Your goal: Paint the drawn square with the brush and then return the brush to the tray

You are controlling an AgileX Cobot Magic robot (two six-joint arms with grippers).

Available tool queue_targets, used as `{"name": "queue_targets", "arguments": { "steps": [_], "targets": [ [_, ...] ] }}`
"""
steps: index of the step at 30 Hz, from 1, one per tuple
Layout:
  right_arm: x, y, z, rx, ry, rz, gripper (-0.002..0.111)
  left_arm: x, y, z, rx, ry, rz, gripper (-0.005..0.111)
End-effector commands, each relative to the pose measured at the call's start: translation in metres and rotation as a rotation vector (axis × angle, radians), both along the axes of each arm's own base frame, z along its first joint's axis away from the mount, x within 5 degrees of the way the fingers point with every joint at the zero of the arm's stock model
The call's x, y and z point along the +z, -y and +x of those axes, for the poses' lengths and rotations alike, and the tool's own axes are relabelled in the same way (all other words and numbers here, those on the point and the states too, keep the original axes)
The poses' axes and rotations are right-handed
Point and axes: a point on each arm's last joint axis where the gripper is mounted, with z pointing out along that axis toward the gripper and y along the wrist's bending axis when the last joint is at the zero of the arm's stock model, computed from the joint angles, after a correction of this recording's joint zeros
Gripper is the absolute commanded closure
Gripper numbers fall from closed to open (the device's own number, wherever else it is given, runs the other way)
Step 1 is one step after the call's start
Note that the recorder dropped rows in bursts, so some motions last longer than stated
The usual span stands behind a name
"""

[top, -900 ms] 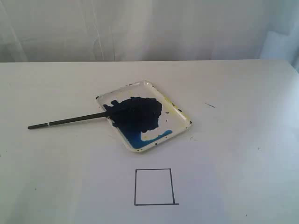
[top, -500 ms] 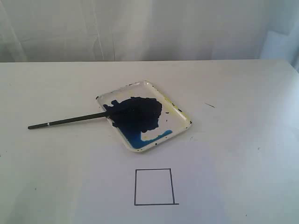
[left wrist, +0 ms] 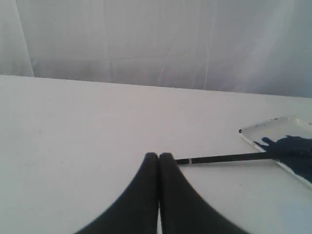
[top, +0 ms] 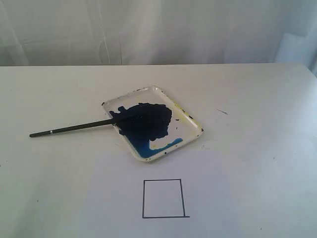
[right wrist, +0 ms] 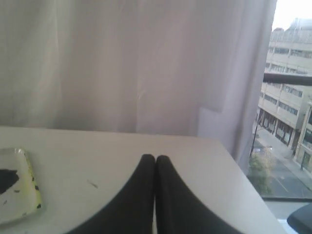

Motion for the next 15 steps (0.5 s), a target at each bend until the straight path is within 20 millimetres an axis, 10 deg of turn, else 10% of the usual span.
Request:
{"name": "queue_targets", "arguments": {
  "steps": [1, 15],
  "targets": [
    [0.005, 0.0, -0.001, -0.003, 0.073, 0.026, 0.108, 0.022, 0.0, -0.003, 0.0, 0.063, -0.093, 0.107],
    [0.1, -0.001, -0.031, 0.058, 0.22, 0.28, 0.108, 0.152, 0.005, -0.049, -0.056, 0.166, -0.094, 0.107]
  ]
}}
